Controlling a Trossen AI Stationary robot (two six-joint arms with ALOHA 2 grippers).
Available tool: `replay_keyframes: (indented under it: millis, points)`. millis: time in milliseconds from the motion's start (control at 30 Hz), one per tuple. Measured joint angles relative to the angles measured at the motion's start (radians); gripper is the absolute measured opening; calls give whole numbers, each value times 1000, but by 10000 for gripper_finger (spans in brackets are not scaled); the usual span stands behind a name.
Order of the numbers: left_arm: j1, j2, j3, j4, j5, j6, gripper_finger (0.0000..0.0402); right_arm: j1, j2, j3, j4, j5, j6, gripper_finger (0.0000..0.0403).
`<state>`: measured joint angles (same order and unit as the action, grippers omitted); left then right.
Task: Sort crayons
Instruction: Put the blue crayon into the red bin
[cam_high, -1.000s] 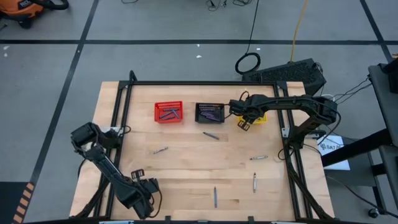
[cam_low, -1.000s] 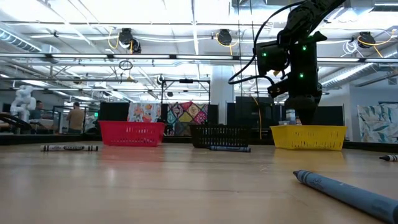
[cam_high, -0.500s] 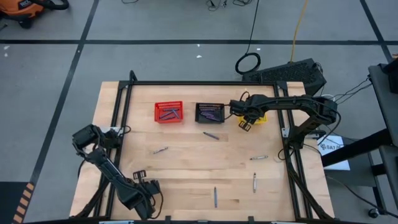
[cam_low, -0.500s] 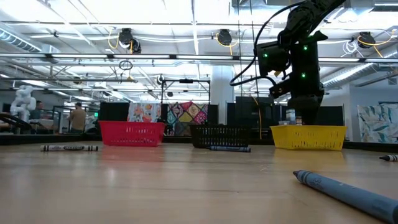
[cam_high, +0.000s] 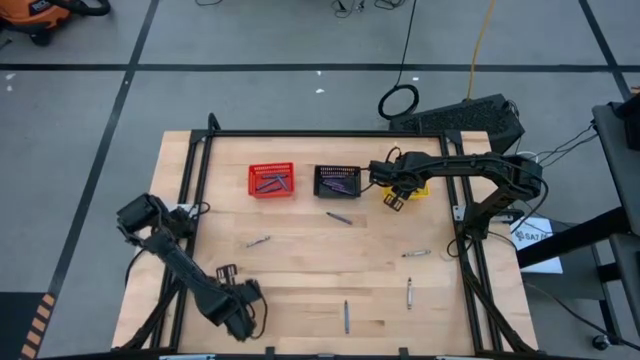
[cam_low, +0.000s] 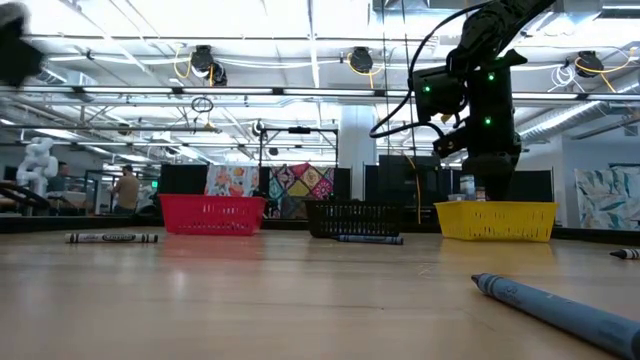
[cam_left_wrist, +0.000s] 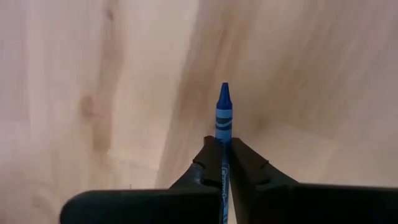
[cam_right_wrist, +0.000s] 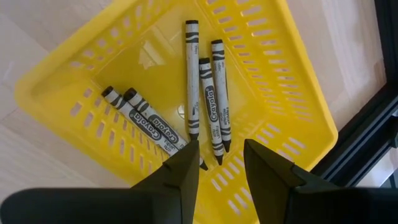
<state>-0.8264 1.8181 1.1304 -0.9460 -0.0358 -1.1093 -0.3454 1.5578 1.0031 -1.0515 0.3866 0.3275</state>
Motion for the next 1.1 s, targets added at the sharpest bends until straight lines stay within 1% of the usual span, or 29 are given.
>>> replay_keyframes:
  millis: [67, 233, 400, 467, 600, 733, 933, 1100]
  points:
    - [21, -40, 4, 14, -5, 3, 1, 0, 0, 0, 0, 0, 0, 114]
    - [95, -131, 5, 9, -5, 87, 1, 0, 0, 0, 0, 0, 1, 114]
    - [216, -210, 5, -36, -59, 198, 0, 0, 0, 0, 0, 0, 1, 114]
    - [276, -237, 6, -67, -100, 216, 0, 0, 0, 0, 0, 0, 1, 114]
    - [388, -264, 7, -99, -138, 310, 0, 0, 0, 0, 9, -74, -3, 114]
    - [496, -276, 8, -96, -156, 465, 0, 0, 0, 0, 21, -102, -21, 114]
    - [652, -277, 8, -89, -182, 668, 0, 0, 0, 0, 32, -91, -23, 114]
    - [768, -277, 7, -88, -226, 811, 0, 0, 0, 0, 21, 15, 6, 114]
